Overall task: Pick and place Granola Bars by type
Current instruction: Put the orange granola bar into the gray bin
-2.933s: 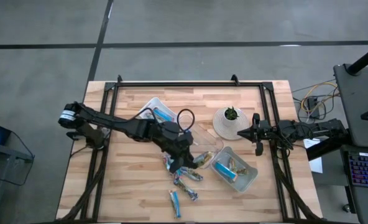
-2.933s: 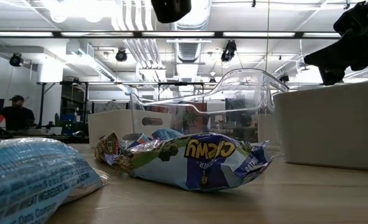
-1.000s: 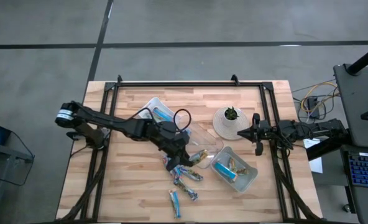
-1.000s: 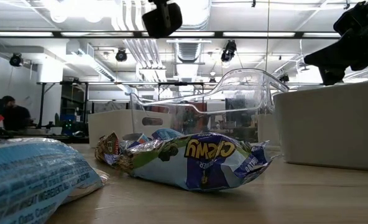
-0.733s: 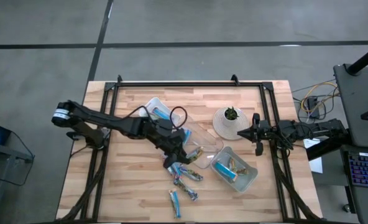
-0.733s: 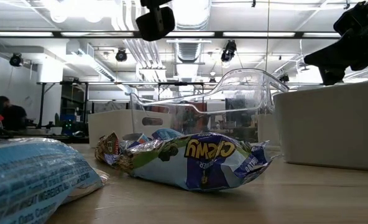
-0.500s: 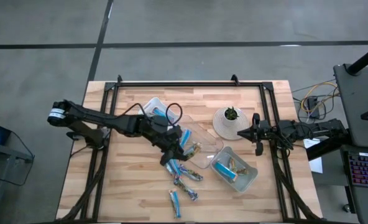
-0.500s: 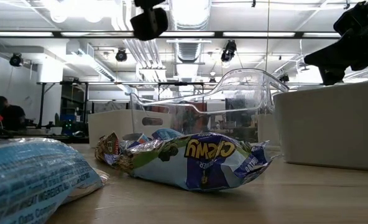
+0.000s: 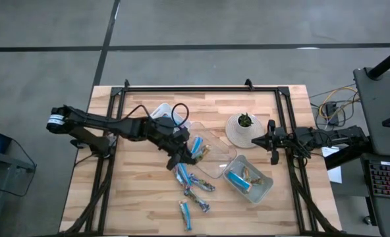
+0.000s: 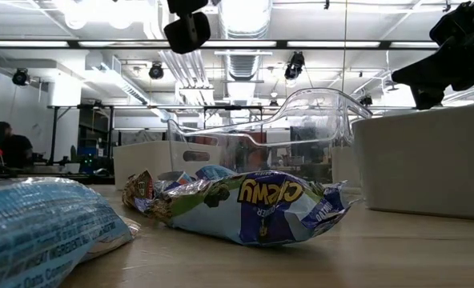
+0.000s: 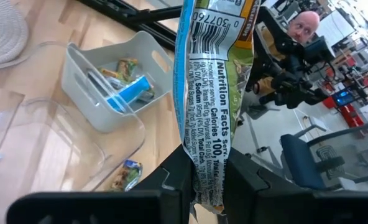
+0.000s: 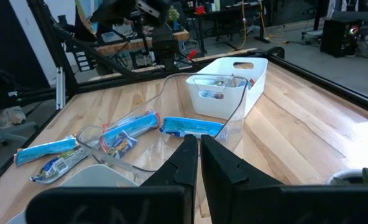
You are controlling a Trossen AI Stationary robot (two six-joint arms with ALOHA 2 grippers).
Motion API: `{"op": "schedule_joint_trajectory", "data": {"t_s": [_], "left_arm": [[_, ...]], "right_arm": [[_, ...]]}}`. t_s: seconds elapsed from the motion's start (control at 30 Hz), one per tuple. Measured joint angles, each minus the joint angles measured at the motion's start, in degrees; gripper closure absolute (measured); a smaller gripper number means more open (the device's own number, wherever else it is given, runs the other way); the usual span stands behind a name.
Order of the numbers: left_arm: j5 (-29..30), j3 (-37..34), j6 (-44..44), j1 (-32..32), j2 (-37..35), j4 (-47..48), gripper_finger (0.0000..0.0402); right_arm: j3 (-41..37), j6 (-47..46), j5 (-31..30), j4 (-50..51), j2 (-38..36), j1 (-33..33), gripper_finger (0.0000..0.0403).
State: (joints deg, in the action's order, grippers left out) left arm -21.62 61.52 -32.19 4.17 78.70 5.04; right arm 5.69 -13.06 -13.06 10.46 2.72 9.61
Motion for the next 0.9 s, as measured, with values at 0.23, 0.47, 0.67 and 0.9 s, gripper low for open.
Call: {"op": "schedule_joint_trajectory", "data": {"t_s": [0.23,0.47,0.67,0.9], "left_arm": [[-0.4,0.0,2.21,-1.43,-0.64,1.39,0.0353],[-0.93,0.0,7.21,-3.26,-3.09,3.73,0.0353],[-1.01,0.04,14.6,-5.3,-5.56,10.24,0.0353],[0.65,0.07,21.61,-7.22,-7.02,12.2,0.0353]], "right_arm": [[-0.01,0.0,-0.02,0.0,0.0,0.0,0.039],[-0.01,0.0,-0.03,-0.01,0.0,0.0,0.039],[0.0,0.0,-0.04,0.0,0.0,0.0,0.039],[0.01,0.0,-0.04,0.02,0.0,0.0,0.039]]}}
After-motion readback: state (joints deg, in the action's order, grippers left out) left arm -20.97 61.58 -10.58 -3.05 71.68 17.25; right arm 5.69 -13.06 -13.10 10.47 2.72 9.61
